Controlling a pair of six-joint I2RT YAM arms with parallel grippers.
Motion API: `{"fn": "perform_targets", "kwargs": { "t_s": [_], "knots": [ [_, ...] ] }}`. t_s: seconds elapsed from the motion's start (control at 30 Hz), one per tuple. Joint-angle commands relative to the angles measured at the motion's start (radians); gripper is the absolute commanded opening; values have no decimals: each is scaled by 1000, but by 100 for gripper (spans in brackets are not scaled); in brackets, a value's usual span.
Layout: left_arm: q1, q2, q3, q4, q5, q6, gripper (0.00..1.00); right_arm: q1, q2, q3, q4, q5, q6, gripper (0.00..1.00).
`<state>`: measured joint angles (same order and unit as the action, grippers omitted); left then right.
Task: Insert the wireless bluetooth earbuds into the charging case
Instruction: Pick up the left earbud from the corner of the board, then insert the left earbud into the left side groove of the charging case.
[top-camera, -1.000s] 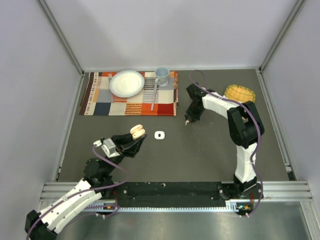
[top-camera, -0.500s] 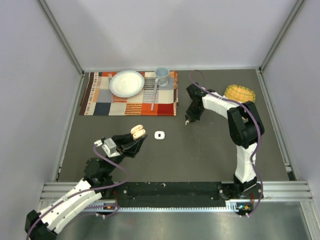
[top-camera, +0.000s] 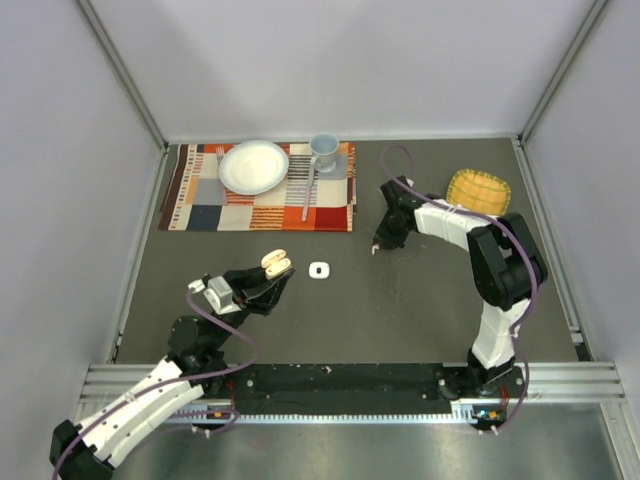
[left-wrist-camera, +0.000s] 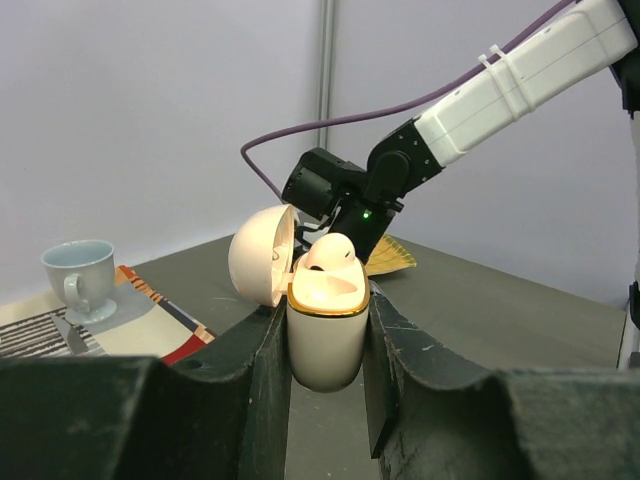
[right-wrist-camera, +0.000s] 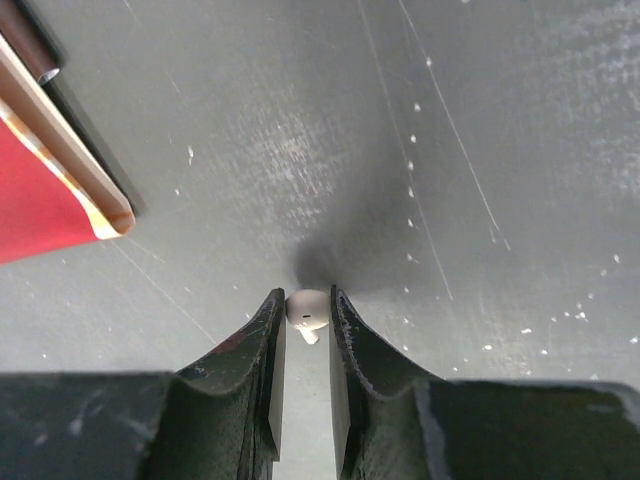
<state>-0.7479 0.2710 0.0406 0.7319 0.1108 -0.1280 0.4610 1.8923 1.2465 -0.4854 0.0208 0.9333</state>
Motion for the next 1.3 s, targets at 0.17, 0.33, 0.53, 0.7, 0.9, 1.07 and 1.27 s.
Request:
{"fn": "perform_targets", "kwargs": {
  "t_s": [0.17, 0.33, 0.53, 0.7, 0.9, 1.07, 1.27],
  "knots": [
    [1, 16, -74, 46, -2, 2, 0, 8, -225, -192, 264, -64, -88, 0],
    [1, 13, -73, 41, 1, -1, 0, 31, -426, -377, 529, -45, -39, 0],
    [1, 7, -76, 32, 1, 4, 0, 132, -603, -481, 695, 86, -112, 0],
    [1, 8, -74, 29, 0, -2, 0, 217, -690, -496, 757, 134, -234, 0],
    [1, 13, -76, 32, 3, -12, 0, 381, -797, -487, 805, 269, -410, 0],
    [1, 11, -77, 34, 3, -27, 0, 473, -851, -493, 838, 381, -476, 0],
    [1, 11, -85, 46, -5, -35, 0, 557, -897, -568, 990, 400, -502, 0]
  ]
}}
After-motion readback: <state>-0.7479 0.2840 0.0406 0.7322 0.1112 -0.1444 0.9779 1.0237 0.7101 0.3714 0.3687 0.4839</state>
